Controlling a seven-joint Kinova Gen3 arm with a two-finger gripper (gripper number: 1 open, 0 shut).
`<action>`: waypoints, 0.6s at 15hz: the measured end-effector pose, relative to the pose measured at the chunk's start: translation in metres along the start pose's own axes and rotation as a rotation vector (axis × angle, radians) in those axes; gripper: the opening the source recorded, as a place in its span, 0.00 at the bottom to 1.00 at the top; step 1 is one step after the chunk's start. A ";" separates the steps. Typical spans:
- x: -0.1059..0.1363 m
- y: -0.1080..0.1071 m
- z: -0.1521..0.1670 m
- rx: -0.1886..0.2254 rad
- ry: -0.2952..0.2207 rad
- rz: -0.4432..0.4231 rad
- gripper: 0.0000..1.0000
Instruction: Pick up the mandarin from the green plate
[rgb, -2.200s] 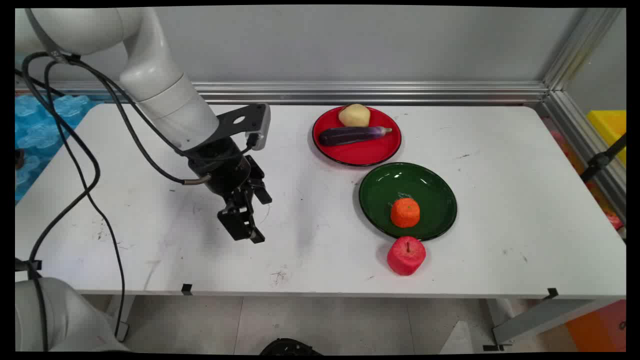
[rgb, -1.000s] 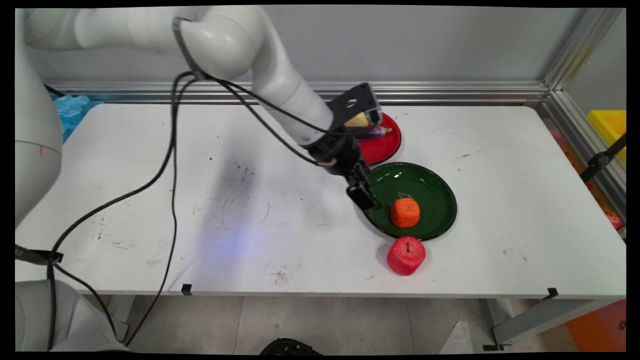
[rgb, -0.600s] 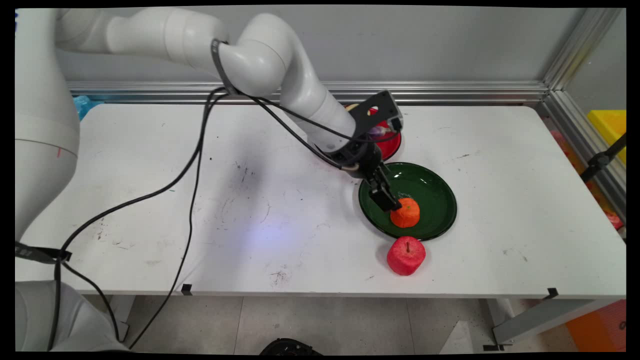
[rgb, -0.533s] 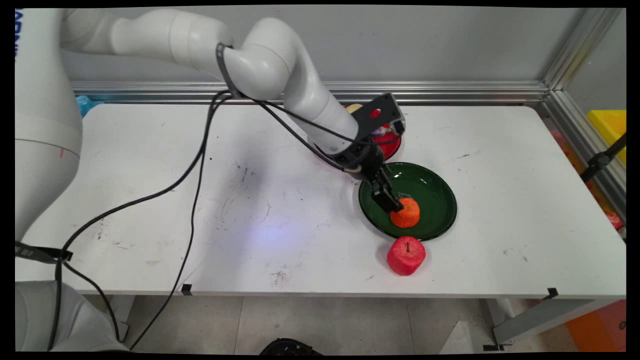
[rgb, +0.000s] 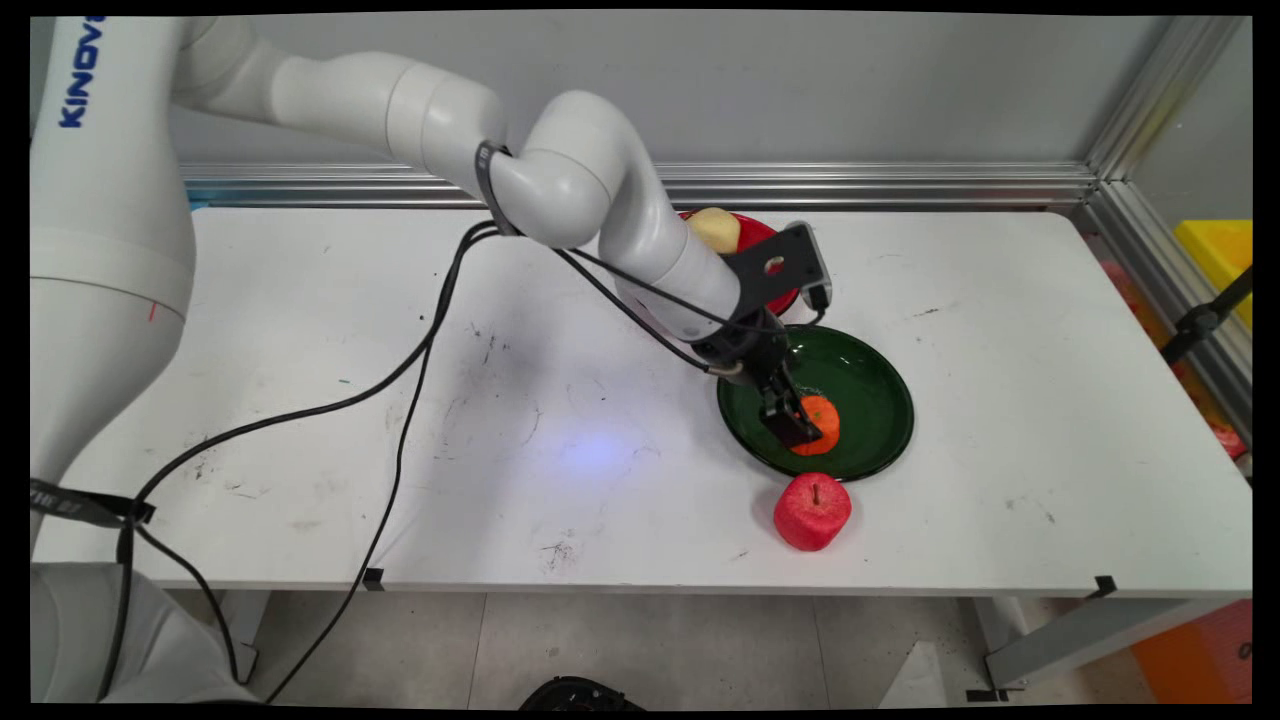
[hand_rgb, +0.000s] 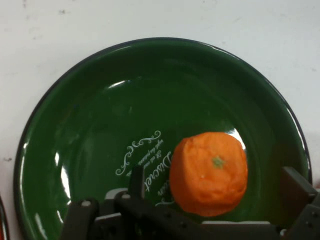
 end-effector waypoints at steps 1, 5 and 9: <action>-0.001 0.001 0.003 0.001 0.000 0.003 1.00; -0.003 0.008 0.013 0.006 0.003 0.017 1.00; -0.004 0.012 0.019 0.009 0.007 0.024 0.00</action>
